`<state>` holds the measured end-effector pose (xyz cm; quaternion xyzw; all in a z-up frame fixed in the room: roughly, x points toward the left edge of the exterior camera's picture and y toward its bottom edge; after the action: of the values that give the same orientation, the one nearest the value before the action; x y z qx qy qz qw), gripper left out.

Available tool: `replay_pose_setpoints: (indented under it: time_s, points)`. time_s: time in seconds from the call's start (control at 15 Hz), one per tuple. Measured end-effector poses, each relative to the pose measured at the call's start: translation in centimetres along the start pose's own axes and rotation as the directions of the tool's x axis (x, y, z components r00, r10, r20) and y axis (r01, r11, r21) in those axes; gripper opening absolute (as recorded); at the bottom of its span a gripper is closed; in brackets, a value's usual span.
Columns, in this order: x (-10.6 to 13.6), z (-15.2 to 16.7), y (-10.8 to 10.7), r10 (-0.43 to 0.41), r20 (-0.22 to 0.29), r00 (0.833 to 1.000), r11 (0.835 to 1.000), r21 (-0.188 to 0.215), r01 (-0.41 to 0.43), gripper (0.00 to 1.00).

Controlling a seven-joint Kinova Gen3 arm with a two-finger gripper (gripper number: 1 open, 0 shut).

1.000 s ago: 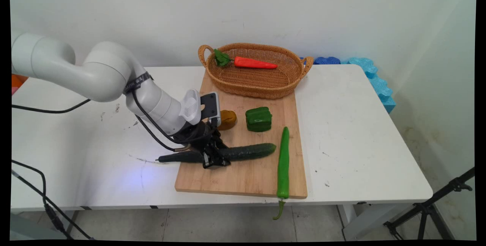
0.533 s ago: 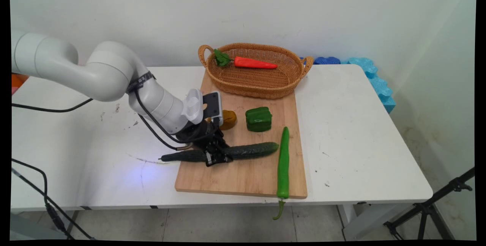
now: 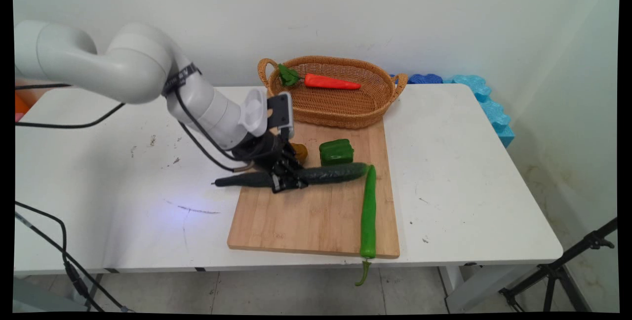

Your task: Place the picked object in the vegetable basket

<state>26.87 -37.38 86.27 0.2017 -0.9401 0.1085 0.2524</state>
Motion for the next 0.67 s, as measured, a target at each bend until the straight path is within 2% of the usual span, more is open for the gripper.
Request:
replay_pose_setpoints:
  time_s: [0.27, 0.67]
  points:
    - [2.1, -1.4, -1.6, 0.041, -0.018, 0.999, 0.999, 0.026, -0.041, 0.0]
    - [5.7, -3.0, -5.9, 0.122, -0.029, 0.992, 0.988, 0.098, -0.119, 0.0]
